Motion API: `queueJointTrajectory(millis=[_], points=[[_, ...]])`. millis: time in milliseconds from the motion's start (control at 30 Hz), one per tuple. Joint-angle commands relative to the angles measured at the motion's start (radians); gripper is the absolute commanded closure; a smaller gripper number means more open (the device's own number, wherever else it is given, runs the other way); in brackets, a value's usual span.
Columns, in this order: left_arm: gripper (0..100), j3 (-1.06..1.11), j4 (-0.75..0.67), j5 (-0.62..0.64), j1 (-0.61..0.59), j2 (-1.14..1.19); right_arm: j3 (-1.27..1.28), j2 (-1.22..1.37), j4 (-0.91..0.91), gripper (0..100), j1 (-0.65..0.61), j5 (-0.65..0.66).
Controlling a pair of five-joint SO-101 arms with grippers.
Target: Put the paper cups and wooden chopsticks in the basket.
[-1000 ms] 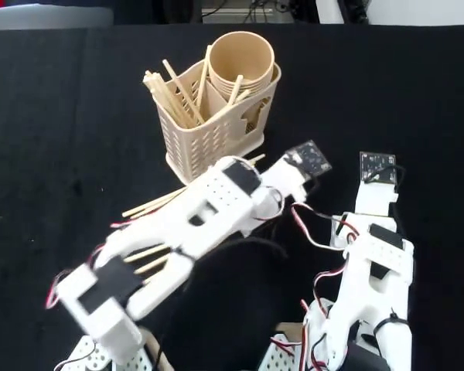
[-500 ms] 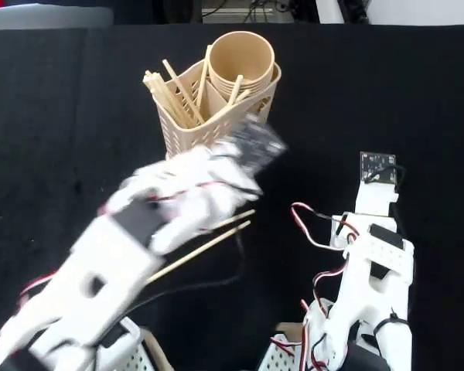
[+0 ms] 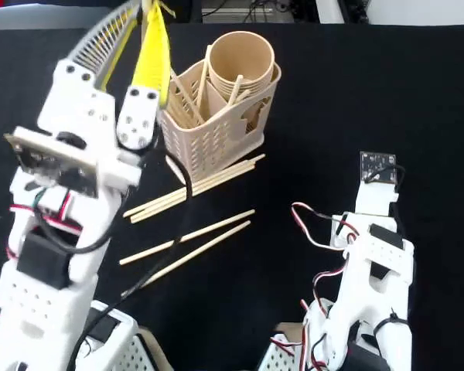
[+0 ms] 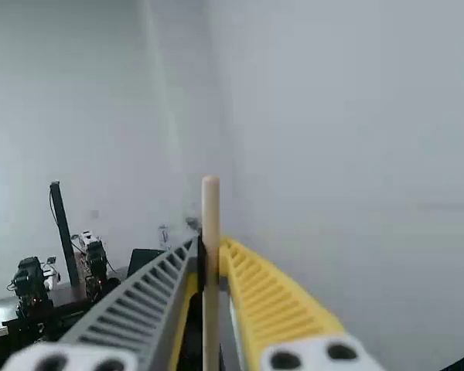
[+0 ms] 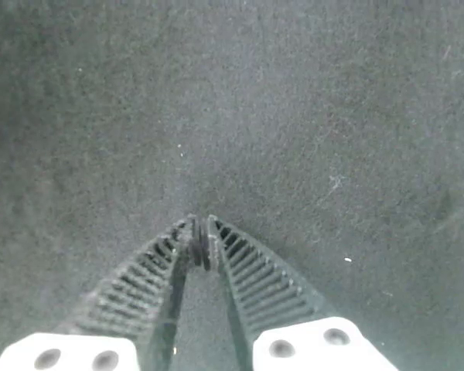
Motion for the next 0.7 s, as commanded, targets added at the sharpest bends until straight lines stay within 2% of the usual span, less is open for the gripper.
queueJointTrajectory(millis=[0,133,367,467,667], points=[[97,-0.142,-0.078,0.101,-0.045,0.157,-0.054,0.005,-0.02,97.6,0.014,-0.008],[97,-0.274,-0.089,0.272,-0.143,0.301,-0.054,0.005,-0.021,97.6,0.014,-0.008],[97,-0.406,-0.083,0.356,-0.24,0.549,-0.054,0.002,-0.021,97.6,0.014,-0.008],[97,-0.406,-0.083,0.416,-0.243,0.6,-0.054,0.002,-0.021,97.6,0.014,-0.008],[97,-0.308,-0.074,0.42,-0.208,0.603,-0.054,0.002,-0.021,97.6,0.014,-0.008]])
